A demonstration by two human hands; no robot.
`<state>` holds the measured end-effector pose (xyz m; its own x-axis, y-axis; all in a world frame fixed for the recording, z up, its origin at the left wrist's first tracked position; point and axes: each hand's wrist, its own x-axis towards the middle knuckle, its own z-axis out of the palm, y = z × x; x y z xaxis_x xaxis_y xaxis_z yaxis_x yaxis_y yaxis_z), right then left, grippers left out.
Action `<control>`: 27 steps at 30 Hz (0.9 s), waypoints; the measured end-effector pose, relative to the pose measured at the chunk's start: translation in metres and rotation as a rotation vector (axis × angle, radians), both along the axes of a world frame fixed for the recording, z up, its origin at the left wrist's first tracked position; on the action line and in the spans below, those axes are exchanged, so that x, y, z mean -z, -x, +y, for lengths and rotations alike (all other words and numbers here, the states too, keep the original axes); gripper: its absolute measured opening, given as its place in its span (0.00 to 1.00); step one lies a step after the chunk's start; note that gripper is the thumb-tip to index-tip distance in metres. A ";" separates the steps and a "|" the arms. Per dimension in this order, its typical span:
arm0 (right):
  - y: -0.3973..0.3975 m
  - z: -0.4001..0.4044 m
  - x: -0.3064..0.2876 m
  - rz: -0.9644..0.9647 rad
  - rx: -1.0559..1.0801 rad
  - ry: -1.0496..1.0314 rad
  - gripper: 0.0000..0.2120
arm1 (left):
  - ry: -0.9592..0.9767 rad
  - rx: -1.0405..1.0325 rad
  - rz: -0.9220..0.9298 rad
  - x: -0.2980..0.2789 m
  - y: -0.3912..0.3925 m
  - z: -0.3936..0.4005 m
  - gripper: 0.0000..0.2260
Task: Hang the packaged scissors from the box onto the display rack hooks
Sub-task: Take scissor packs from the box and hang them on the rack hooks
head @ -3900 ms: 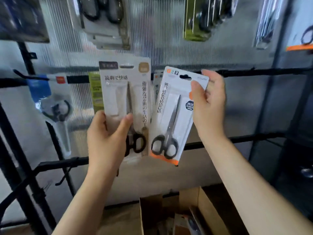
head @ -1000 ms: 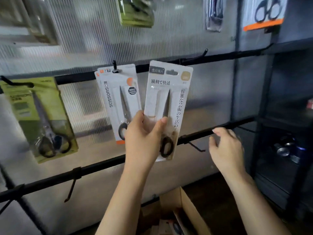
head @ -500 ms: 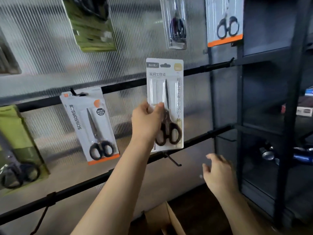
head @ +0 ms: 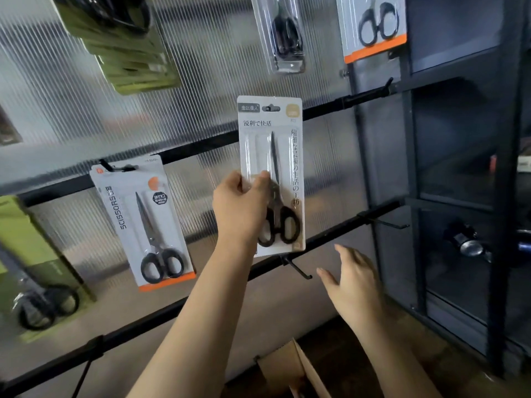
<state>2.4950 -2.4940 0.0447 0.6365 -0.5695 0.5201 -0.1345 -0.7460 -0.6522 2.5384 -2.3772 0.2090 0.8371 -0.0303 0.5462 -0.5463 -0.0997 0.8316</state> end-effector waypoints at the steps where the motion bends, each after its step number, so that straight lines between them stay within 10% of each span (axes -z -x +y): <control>1: -0.001 0.000 0.000 -0.003 -0.006 -0.006 0.27 | 0.004 0.005 0.000 0.002 0.000 0.000 0.15; 27: -0.023 0.021 0.012 -0.087 0.000 0.027 0.26 | -0.028 -0.024 -0.022 -0.003 -0.001 0.005 0.12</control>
<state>2.5180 -2.4729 0.0325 0.5882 -0.5542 0.5889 -0.0778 -0.7637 -0.6409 2.5392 -2.3725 0.2117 0.8256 -0.0263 0.5636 -0.5615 -0.1358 0.8162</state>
